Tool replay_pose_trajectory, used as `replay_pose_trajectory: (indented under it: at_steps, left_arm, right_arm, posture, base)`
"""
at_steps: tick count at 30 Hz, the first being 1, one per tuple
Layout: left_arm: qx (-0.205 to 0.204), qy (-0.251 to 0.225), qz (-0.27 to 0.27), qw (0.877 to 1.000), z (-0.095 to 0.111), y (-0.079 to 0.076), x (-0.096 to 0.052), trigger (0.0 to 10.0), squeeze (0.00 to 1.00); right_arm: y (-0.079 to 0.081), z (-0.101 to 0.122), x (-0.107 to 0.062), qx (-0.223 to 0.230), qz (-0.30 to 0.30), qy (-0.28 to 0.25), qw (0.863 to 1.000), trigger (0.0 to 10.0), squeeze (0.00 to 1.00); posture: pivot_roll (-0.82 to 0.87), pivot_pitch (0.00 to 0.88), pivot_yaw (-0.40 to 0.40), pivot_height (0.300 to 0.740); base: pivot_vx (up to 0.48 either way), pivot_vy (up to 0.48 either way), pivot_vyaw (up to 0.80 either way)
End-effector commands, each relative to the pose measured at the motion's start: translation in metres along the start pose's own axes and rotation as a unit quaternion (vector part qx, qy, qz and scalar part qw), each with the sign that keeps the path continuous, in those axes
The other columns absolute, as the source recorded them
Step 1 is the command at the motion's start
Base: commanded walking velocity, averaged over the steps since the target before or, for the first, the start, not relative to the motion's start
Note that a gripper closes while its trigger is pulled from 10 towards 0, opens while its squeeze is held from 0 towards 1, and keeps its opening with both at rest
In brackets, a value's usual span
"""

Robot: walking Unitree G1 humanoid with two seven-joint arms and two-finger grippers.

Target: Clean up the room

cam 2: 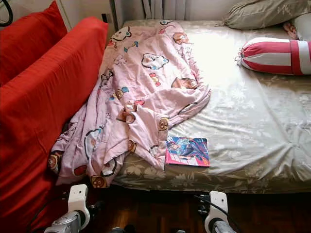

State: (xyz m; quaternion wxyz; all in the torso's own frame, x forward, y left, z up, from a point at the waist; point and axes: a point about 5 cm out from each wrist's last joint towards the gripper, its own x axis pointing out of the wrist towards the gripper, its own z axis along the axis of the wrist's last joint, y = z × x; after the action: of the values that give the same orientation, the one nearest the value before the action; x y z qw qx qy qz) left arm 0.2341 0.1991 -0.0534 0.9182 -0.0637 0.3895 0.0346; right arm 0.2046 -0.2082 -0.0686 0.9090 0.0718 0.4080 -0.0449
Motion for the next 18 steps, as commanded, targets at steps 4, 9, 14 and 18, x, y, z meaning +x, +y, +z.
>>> replay_pose_trajectory:
  at_steps: [4,9,14,18]
  left_arm:
    - [-0.009,0.013,-0.003,1.0,-0.011,-0.002,-0.002,10.0,0.0]
    - [-0.012,0.014,-0.007,1.0,-0.012,-0.006,-0.001,10.0,0.0]
    - [-0.017,0.014,-0.015,1.0,-0.014,-0.016,0.0,10.0,0.0]
    - [-0.025,0.016,-0.019,0.999,-0.018,-0.022,0.0,10.0,0.0]
  right_arm:
    - [-0.005,-0.006,-0.003,-0.007,0.004,0.005,1.0,10.0,0.0]
    - [-0.009,-0.005,-0.003,-0.006,0.002,0.004,1.0,10.0,0.0]
    - [-0.019,-0.003,-0.005,-0.015,-0.002,0.003,1.0,10.0,0.0]
    - [-0.025,-0.003,-0.007,-0.019,-0.001,0.0,1.0,10.0,0.0]
  posture:
    - [0.02,0.147,-0.03,0.74]
    - [0.01,0.136,-0.041,0.74]
    - [0.0,0.138,-0.063,0.74]
    - [-0.01,0.157,-0.068,0.74]
  base:
    - [0.0,0.0,0.0]
    - [0.0,0.0,0.0]
    - [0.0,0.0,0.0]
    - [0.0,0.0,0.0]
